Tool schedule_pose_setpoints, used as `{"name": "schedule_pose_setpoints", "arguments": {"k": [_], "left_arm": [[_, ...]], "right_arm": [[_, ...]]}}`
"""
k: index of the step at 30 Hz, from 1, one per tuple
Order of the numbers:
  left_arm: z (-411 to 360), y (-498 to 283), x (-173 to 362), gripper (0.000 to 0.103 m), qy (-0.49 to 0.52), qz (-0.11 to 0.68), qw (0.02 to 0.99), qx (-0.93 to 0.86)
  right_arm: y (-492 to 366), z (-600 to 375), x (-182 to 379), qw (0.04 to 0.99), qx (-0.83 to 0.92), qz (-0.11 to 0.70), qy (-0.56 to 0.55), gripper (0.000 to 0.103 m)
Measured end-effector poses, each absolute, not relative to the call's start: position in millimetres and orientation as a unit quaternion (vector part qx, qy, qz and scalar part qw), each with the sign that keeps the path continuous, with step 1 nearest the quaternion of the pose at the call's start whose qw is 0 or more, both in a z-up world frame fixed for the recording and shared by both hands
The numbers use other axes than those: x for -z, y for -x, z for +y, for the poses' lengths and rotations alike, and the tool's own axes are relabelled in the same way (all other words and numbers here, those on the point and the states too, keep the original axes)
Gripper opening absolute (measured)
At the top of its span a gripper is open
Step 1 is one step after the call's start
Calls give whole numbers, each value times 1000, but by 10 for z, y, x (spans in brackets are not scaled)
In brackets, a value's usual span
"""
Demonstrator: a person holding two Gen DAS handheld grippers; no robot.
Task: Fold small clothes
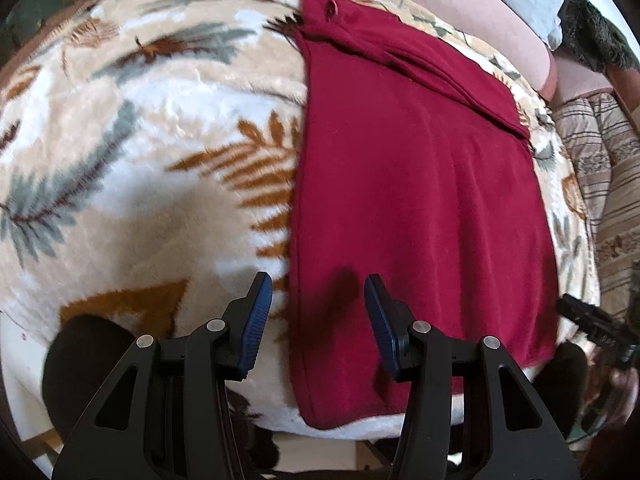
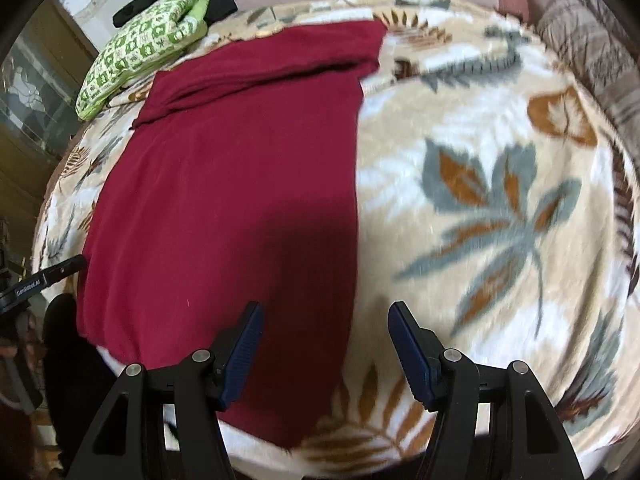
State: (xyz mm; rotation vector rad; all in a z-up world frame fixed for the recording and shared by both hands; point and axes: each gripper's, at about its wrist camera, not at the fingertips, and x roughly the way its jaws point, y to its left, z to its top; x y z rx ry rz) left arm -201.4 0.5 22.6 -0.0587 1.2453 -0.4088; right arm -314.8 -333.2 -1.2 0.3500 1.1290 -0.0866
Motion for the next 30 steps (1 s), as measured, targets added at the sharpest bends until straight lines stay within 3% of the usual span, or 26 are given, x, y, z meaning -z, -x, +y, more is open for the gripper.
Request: {"name": "schedule_pose_setpoints", "arguments": {"k": [3, 7, 16, 18, 20, 21, 22, 23, 24, 30], "left_arm": [[-12, 2046, -184, 48, 26, 587, 784, 200], [-78, 2064, -181, 58, 16, 587, 781, 214], [-165, 2108, -144, 58, -12, 595, 767, 239], [-225, 2131, -138, 52, -34, 592, 768, 242], [-236, 2140, -126, 27, -49, 586, 774, 234], [-218, 2134, -130, 21, -45, 586, 773, 238], [-196, 2116, -139, 8, -33, 590, 768, 248], [-175, 2081, -156, 8, -14, 598, 756, 265], [-167, 2061, -180, 8, -8, 600, 753, 271], [-198, 1836, -497, 7, 35, 573, 760, 305]], "right_arm": [[3203, -3308, 96, 817, 20, 548, -175, 62], [3217, -3244, 141, 815, 3, 552, -175, 69], [3169, -3165, 191, 811, -61, 555, -174, 71], [3152, -3119, 186, 816, -71, 553, -151, 66], [3136, -3148, 192, 823, -66, 546, -144, 43], [3125, -3179, 194, 825, -64, 542, -149, 37], [3121, -3218, 183, 826, -67, 536, -159, 24], [3117, -3247, 164, 827, -74, 530, -172, 14], [3119, -3270, 142, 827, -86, 522, -188, 11], [2993, -3307, -56, 840, -134, 462, -251, 9]]}}
